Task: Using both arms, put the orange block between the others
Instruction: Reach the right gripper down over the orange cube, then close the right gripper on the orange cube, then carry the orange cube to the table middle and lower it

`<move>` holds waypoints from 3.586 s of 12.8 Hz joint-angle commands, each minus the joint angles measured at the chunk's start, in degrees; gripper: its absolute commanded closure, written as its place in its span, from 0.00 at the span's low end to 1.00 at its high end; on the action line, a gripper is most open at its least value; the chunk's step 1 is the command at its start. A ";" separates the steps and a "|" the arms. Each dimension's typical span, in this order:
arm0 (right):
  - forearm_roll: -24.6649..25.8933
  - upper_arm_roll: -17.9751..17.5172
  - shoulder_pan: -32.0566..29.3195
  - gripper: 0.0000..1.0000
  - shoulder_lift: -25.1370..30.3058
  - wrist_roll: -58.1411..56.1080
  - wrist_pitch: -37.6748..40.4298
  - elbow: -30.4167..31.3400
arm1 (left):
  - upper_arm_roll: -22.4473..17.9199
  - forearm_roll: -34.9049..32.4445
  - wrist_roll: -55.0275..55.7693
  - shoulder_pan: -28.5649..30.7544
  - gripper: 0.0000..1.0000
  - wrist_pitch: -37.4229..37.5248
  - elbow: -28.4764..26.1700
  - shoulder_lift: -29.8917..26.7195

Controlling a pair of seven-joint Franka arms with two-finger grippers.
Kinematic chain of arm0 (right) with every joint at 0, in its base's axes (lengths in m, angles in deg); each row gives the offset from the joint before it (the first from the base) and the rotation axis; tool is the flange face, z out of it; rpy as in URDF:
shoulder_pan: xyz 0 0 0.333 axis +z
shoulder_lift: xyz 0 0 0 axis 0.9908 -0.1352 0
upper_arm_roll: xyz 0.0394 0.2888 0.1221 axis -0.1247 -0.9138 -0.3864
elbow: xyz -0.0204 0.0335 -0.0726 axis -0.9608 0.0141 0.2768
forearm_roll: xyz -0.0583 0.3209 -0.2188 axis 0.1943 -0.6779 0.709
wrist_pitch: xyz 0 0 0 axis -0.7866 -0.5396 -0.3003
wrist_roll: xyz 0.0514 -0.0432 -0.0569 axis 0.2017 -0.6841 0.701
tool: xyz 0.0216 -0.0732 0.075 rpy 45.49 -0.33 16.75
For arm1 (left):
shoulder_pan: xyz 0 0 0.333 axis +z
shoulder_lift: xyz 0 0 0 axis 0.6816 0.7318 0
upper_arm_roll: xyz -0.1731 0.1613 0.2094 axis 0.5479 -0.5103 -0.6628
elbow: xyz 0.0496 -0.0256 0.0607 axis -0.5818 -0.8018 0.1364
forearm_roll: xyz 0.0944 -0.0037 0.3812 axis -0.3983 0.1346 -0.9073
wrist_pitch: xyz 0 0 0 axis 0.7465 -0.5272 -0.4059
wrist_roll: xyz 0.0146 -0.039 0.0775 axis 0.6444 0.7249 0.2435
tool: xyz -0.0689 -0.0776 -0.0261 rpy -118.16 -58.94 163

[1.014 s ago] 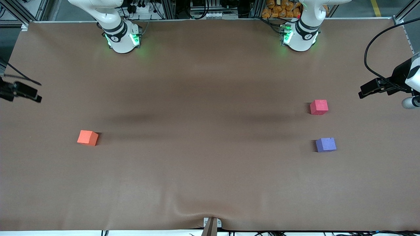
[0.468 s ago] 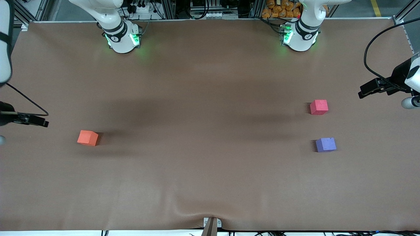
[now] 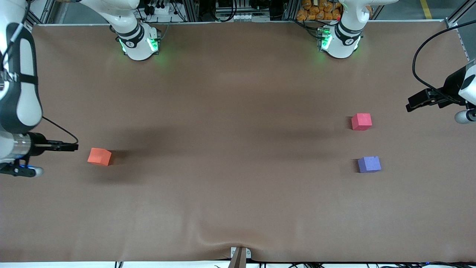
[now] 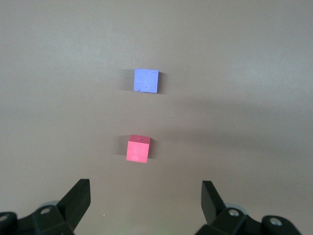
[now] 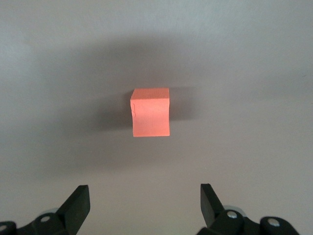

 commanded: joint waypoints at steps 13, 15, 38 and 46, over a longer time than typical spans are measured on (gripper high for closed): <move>3.91 -0.36 -0.31 0.00 -7.29 -0.49 -13.97 6.94 | 0.28 -1.13 -0.01 -0.17 0.00 0.29 0.36 0.02; 3.82 -0.54 0.04 0.00 -7.47 -0.40 -16.70 7.47 | 0.28 -1.13 -0.18 0.00 0.00 0.29 0.36 -0.07; 3.03 -0.72 6.44 1.00 -8.26 7.67 -23.22 7.48 | 0.27 -1.13 -0.01 -0.08 0.00 0.29 0.36 0.02; -7.51 -1.59 35.25 1.00 -15.01 29.89 -23.92 -4.02 | 0.27 -1.13 -0.09 0.01 0.00 0.29 0.36 0.02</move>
